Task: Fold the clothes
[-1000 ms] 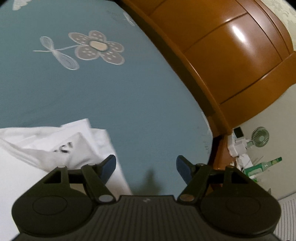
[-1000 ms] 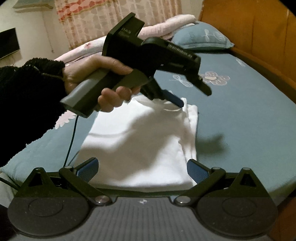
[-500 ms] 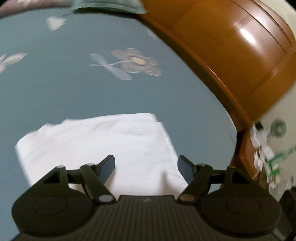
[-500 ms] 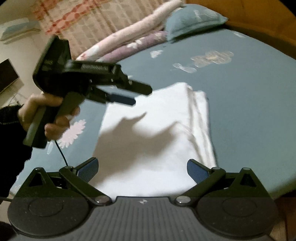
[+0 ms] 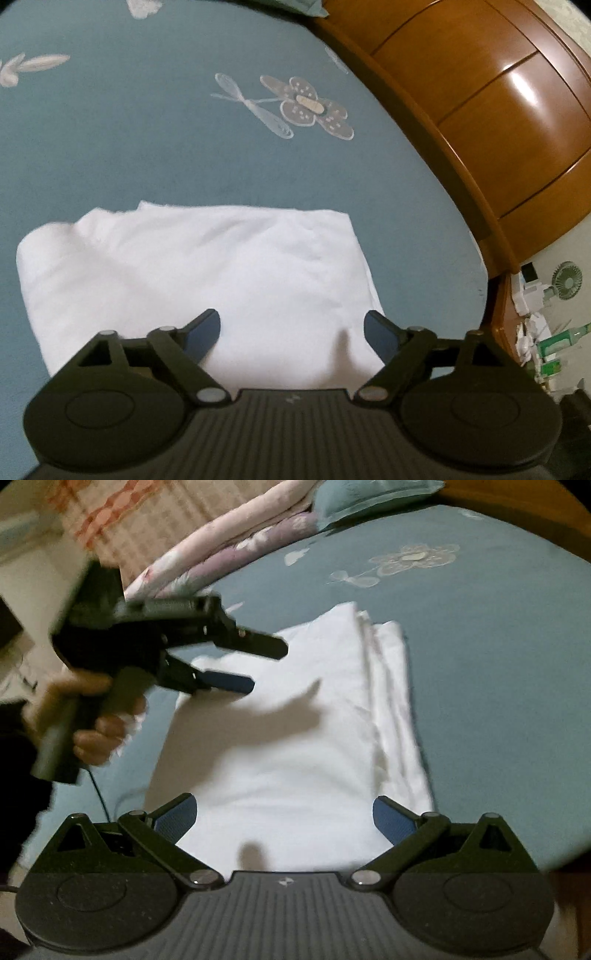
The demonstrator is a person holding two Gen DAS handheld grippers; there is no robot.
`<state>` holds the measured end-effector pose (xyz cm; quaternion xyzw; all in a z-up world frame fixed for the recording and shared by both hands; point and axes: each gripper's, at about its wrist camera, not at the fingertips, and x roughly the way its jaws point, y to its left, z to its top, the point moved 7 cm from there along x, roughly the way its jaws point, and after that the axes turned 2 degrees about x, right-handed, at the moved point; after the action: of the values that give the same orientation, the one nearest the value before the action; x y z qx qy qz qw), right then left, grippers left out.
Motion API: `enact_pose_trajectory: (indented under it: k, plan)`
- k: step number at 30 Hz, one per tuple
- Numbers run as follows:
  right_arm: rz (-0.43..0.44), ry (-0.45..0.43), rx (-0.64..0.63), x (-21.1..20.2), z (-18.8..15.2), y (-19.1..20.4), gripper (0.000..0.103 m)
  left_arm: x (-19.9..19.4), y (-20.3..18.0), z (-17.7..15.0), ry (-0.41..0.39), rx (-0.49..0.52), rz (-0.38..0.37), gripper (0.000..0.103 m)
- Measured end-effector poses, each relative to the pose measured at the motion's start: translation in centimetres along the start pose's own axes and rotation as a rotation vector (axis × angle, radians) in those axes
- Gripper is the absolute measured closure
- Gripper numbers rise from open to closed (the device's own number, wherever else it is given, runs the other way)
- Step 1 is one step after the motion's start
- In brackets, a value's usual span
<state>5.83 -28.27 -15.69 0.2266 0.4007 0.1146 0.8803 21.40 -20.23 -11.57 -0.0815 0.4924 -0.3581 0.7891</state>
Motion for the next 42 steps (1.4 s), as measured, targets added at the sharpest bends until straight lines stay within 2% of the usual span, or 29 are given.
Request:
enact_pose_trajectory:
  k: [3, 6, 9, 15, 20, 24, 29, 35, 38, 42]
  plan:
    - [0.014, -0.026, 0.071, -2.1, 0.0, -0.9, 0.0, 0.3, -0.1, -0.4, -0.006, 0.013, 0.006, 0.018]
    - [0.034, -0.01, 0.162, -2.1, -0.1, -2.5, 0.0, 0.7, -0.2, -0.9, -0.012, 0.025, 0.012, 0.018]
    - [0.046, 0.002, 0.207, -1.2, 0.2, -3.6, 0.0, -0.7, -0.7, -2.3, -0.036, 0.058, 0.019, 0.018]
    - [0.073, 0.028, 0.179, 0.3, 0.9, -3.3, 0.0, -2.5, -1.1, -4.8, -0.04, 0.123, 0.05, 0.018]
    - [0.11, 0.06, 0.153, 2.4, 2.7, -3.5, 0.0, -2.9, -0.3, -6.0, -0.037, 0.112, 0.039, 0.018]
    - [0.161, 0.09, 0.159, 3.6, 4.0, -3.2, 0.0, -3.1, 0.5, -6.0, -0.05, 0.076, 0.017, 0.018]
    - [0.191, 0.102, 0.101, 4.5, 5.4, -2.4, 0.0, -3.0, 1.1, -5.8, -0.057, 0.06, 0.008, 0.017]
    - [0.267, 0.102, 0.162, 4.9, 7.3, -2.9, 0.0, -2.7, 1.5, -5.8, -0.059, 0.042, -0.012, 0.017]
    - [0.233, 0.136, 0.144, 6.4, 7.8, -3.1, 0.0, -2.4, 1.7, -5.7, -0.056, 0.035, -0.016, 0.017]
    - [0.266, 0.151, 0.183, 7.4, 8.5, -3.8, 0.0, -2.4, 1.7, -5.7, -0.058, 0.037, -0.019, 0.017]
